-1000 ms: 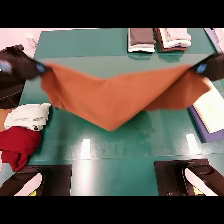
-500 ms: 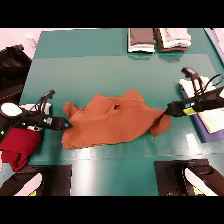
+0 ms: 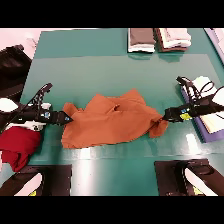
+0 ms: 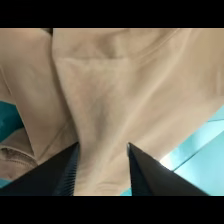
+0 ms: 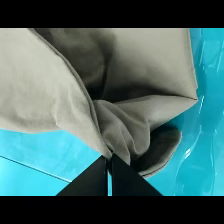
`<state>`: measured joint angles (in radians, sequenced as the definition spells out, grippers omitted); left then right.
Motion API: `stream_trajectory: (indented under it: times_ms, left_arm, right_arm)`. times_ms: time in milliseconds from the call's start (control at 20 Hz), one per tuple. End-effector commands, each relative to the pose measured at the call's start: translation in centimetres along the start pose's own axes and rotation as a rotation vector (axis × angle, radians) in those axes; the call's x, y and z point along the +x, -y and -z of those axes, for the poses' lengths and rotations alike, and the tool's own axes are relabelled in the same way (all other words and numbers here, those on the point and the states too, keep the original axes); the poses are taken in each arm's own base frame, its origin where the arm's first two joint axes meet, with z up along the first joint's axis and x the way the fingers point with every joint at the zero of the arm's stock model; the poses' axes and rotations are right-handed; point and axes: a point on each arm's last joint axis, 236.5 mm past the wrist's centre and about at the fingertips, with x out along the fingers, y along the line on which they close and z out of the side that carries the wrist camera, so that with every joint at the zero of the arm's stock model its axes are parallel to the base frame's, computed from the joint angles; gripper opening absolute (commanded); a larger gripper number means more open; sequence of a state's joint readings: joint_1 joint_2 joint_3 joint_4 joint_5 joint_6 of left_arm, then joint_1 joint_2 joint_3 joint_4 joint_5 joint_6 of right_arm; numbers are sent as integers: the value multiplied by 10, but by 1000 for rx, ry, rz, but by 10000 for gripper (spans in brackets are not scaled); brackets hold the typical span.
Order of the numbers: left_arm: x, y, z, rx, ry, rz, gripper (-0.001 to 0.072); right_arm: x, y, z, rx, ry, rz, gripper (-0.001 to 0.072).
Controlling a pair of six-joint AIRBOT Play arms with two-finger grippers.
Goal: Fold the shirts.
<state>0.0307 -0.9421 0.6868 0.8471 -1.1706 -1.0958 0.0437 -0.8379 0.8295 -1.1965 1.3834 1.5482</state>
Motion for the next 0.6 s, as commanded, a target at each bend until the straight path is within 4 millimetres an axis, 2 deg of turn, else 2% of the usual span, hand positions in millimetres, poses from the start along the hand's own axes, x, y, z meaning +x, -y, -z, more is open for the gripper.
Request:
stream_trajectory:
  times_ms: [0,200,250,350,450,500,550]
  left_arm:
    - [2,-2,0,-12,7,-5,381]
    - [7,-2,3,-35,11,12,379]
    - [7,1,1,-40,17,23,319]
    - [6,6,-2,-41,31,43,34]
    - [2,8,-13,-33,61,44,28]
    - [-6,12,-24,-25,89,41,28]
    - [-21,22,-44,-2,143,37,27]
  right_arm:
    - [0,0,-3,0,12,0,16]
    - [0,0,-6,0,25,0,16]
    - [0,0,-6,0,25,0,16]
    - [0,0,-6,0,25,0,16]
    - [0,0,-7,-1,31,0,16]
    - [-5,-2,-11,-8,46,1,16]
    - [-15,-6,-21,-21,78,-1,16]
